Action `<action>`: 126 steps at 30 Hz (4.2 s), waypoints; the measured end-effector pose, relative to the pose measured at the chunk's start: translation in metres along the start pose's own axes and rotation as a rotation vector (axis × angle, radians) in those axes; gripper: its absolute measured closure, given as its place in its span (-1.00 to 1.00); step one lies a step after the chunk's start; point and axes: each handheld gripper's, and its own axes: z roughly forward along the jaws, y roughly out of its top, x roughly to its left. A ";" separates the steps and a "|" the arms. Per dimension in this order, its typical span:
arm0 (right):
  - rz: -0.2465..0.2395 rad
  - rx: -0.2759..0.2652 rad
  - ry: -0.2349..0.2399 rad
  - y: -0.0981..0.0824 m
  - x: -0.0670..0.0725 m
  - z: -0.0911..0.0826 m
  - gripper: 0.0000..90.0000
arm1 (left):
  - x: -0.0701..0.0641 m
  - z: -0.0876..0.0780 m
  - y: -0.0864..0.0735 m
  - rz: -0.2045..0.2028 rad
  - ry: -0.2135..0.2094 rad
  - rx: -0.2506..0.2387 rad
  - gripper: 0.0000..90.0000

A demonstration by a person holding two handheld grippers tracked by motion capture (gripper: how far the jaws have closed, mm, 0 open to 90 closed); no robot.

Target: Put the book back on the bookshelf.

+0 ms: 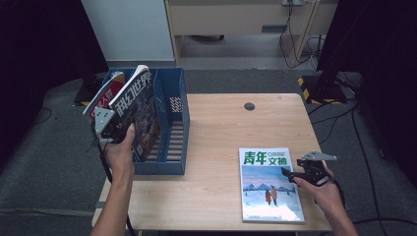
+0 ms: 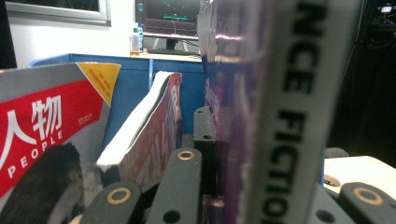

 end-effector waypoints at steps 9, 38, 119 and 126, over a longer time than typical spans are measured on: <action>0.001 0.004 0.008 0.000 0.000 0.000 -0.47 | -0.002 0.004 -0.008 -0.019 -0.009 0.009 0.83; -0.002 0.008 0.007 0.000 -0.001 0.000 -0.43 | -0.002 0.012 -0.021 -0.034 -0.006 -0.003 0.83; -0.004 0.031 0.010 -0.003 -0.001 0.003 -0.42 | -0.016 0.038 -0.059 -0.030 0.084 -0.022 0.83; -0.003 0.031 0.009 -0.003 0.000 0.003 -0.42 | -0.012 0.037 -0.062 -0.037 0.086 -0.031 0.82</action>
